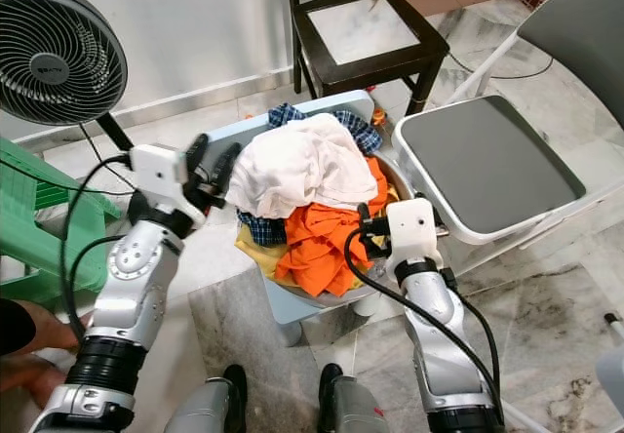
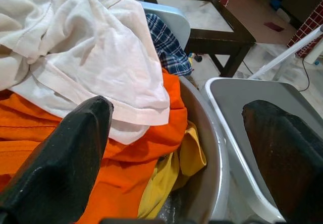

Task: Hang hanger

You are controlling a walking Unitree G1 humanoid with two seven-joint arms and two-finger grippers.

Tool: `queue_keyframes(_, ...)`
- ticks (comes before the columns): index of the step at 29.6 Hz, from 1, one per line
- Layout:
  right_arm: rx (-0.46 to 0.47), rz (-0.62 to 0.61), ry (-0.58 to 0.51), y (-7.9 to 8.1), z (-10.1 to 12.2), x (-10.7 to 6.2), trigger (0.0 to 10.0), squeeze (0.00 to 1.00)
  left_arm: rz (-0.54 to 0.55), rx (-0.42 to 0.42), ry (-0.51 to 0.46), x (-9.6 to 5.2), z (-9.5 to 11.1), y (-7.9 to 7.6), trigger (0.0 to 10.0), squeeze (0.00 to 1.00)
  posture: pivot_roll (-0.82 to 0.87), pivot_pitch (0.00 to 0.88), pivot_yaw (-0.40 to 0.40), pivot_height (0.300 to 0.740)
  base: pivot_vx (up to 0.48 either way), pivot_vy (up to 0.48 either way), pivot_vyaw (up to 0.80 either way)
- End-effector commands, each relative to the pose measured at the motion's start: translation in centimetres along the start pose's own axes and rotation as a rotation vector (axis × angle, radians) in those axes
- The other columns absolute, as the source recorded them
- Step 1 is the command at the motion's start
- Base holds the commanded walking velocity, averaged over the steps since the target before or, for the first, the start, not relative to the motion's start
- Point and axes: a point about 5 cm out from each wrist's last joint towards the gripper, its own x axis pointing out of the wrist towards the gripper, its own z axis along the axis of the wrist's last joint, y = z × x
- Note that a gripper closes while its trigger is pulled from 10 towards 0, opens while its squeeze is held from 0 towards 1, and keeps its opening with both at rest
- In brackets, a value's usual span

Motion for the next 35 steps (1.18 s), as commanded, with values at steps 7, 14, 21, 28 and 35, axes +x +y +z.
queue_keyframes(7,-0.001,0.011,0.020,0.3,-0.6,-0.3,10.0,0.00,0.124,-0.047,0.065,0.6,-0.4,2.7,10.0,1.00,0.09,0.275,-0.031,0.740,0.000,0.000,0.00)
queue_keyframes(14,0.006,0.011,0.025,0.8,-0.9,-0.8,10.0,0.00,0.155,-0.121,0.143,2.2,-0.7,3.6,10.0,1.00,0.09,0.275,-0.023,0.740,0.000,0.000,0.00)
queue_keyframes(21,0.003,0.021,0.018,1.1,-0.8,-0.8,10.0,0.00,0.104,-0.221,0.211,3.2,-1.5,2.5,10.0,0.00,0.08,0.274,-0.022,0.740,0.000,0.000,0.00)
queue_keyframes(28,0.000,0.020,0.018,1.0,-0.8,-0.7,10.0,0.00,0.061,-0.268,0.246,3.2,-2.3,1.8,0.0,0.00,0.09,0.268,-0.020,0.740,0.000,0.000,0.00)
queue_keyframes(35,0.002,0.026,0.018,1.2,-0.8,-0.6,10.0,0.00,0.039,-0.284,0.263,3.2,-2.6,1.7,0.0,0.00,0.09,0.263,-0.023,0.740,0.000,0.000,0.00)
